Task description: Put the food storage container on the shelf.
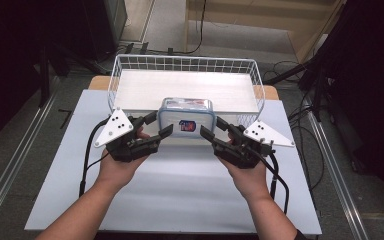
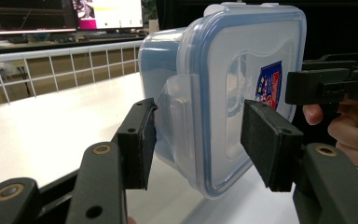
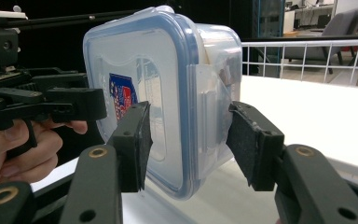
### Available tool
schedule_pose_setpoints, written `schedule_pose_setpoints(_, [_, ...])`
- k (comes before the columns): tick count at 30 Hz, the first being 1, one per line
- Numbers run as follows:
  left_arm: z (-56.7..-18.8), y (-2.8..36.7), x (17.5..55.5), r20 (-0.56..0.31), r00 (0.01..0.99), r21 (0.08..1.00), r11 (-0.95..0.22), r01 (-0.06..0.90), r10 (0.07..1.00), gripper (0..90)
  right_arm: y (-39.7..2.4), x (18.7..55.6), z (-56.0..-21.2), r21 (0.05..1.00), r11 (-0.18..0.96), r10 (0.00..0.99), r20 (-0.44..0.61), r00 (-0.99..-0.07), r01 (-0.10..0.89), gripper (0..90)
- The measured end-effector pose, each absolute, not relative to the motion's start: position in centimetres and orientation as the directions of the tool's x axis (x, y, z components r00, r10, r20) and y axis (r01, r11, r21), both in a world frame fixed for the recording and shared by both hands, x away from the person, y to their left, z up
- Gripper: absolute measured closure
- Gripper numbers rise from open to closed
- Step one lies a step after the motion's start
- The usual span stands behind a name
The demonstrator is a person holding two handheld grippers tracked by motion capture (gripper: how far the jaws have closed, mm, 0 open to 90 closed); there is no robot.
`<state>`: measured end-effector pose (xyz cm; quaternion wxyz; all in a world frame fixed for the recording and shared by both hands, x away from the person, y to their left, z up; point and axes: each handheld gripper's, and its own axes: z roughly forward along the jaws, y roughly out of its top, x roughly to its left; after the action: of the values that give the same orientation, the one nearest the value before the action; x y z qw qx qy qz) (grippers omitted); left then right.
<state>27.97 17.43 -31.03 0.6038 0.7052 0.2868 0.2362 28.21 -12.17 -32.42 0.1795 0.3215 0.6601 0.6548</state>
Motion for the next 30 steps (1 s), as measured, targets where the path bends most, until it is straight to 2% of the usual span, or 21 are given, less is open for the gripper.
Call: schedule_pose_setpoints(30, [-28.2, 17.7, 35.8, -0.122, 0.723, 0.974, -0.058, 0.219, 0.680, 46.2, -11.8, 35.4, -29.5, 0.966, -0.066, 0.676, 0.226, -0.701, 0.248, 50.6])
